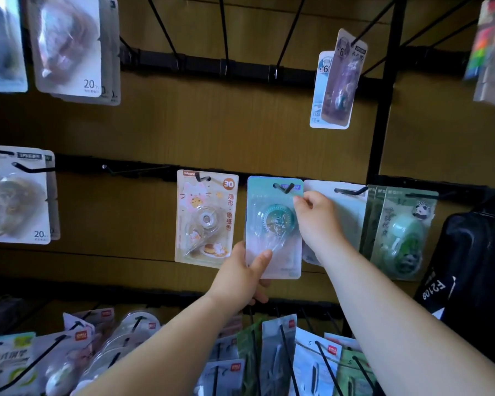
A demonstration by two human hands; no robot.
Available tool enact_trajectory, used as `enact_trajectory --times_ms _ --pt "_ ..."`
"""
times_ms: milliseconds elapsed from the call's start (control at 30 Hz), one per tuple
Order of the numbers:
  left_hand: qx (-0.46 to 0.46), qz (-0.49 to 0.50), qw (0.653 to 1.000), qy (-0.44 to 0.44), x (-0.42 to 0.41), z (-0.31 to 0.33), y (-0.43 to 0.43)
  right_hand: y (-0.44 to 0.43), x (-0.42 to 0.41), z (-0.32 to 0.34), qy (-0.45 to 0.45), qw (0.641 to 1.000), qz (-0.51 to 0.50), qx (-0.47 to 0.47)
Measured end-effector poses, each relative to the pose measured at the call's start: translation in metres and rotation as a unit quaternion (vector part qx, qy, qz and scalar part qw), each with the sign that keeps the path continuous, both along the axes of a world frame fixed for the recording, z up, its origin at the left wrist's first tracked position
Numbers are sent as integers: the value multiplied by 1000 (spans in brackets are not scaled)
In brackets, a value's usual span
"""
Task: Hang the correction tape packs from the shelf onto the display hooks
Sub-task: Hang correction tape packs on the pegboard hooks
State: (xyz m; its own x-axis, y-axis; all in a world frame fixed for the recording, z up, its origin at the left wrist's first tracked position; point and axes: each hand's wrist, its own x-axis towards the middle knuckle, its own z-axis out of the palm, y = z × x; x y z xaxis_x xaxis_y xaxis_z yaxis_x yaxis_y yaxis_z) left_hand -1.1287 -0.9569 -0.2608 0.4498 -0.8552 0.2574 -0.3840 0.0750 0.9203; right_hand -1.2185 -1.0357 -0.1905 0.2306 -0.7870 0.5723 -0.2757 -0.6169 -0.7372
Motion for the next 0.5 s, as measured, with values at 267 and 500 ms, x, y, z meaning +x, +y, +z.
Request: enact_trajectory --times_ms 267,500 --pt "22 -8 999 33 10 6 -18 -5 12 7 37 998 -52 14" --pt "62 -9 996 65 11 -11 -9 6 10 -7 44 998 -30 25"
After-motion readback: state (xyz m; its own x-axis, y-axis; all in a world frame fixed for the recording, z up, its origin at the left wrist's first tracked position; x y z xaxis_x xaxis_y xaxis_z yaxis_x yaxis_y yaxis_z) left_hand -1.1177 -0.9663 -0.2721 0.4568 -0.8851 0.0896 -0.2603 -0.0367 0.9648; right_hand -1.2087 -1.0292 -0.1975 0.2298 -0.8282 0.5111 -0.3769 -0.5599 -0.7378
